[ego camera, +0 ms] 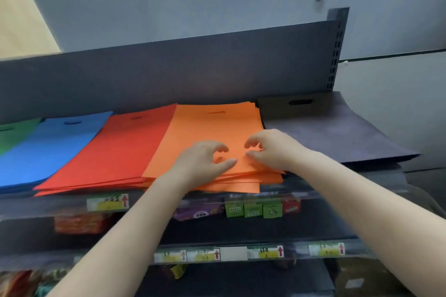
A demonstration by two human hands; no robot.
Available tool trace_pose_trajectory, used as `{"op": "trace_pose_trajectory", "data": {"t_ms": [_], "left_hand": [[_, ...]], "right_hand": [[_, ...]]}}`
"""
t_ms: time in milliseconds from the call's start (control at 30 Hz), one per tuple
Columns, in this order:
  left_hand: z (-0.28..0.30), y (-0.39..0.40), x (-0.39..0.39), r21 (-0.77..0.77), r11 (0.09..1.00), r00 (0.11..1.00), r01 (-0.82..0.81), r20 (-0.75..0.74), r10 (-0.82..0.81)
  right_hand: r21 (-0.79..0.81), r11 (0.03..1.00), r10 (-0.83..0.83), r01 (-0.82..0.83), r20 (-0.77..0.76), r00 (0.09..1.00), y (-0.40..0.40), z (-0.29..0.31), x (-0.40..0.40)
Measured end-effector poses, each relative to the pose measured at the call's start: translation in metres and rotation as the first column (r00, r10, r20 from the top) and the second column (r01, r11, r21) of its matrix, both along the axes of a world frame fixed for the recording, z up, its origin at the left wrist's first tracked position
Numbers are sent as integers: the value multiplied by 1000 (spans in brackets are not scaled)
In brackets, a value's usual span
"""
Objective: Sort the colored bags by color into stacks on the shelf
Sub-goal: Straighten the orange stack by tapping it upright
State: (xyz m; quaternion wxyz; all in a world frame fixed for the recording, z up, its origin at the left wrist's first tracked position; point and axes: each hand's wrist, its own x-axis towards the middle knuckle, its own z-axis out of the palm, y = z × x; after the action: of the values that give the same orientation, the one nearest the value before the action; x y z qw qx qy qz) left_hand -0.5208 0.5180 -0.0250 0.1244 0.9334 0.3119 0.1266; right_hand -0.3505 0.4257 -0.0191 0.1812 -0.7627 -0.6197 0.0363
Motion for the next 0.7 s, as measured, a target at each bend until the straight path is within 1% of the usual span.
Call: {"op": "trace_pose_trajectory", "data": {"t_ms": [33, 100, 167, 200, 267, 333, 400, 467, 533, 600, 633, 700], "left_hand": [[-5, 1, -8, 0, 999, 997, 41, -59, -41], [-14, -1, -19, 72, 987, 975, 143, -184, -128], [-19, -2, -23, 162, 964, 950, 213, -264, -165], [-20, -1, -23, 197, 953, 948, 228, -267, -172], [-17, 3, -21, 204, 957, 967, 204, -193, -165], [-11, 10, -19, 151, 976, 982, 156, -132, -137], [-6, 16, -16, 150, 976, 983, 161, -114, -144], [-4, 22, -15, 130, 980, 988, 153, -47, -148], [-5, 28, -14, 32, 991, 987, 127, 93, -129], [-8, 35, -16, -98, 990, 961, 102, 267, -73], [-10, 37, -18, -156, 984, 938, 86, 344, -27], [-16, 40, -22, -259, 964, 882, 53, 464, 76]], "right_hand": [[-42, 999, 7, -6, 27, 1000, 3, -3, -7], [-110, 994, 6, 2, 71, 997, 8, -9, -16], [-123, 992, -20, 27, 56, 998, 10, -11, -17], [-113, 993, -36, 38, 24, 999, 10, -11, -16], [-54, 996, -71, 68, -67, 995, 9, -8, -13], [16, 992, -120, 123, -149, 982, 5, -4, -9], [54, 982, -171, 182, -160, 972, 2, -1, -5], [101, 964, -227, 245, -160, 961, -1, 4, 0], [200, 924, -286, 326, -202, 937, -3, 9, 5], [286, 874, -312, 392, -287, 905, -5, 12, 6], [294, 860, -311, 417, -346, 885, -5, 13, 4], [235, 867, -293, 440, -474, 830, -3, 12, -2]]}}
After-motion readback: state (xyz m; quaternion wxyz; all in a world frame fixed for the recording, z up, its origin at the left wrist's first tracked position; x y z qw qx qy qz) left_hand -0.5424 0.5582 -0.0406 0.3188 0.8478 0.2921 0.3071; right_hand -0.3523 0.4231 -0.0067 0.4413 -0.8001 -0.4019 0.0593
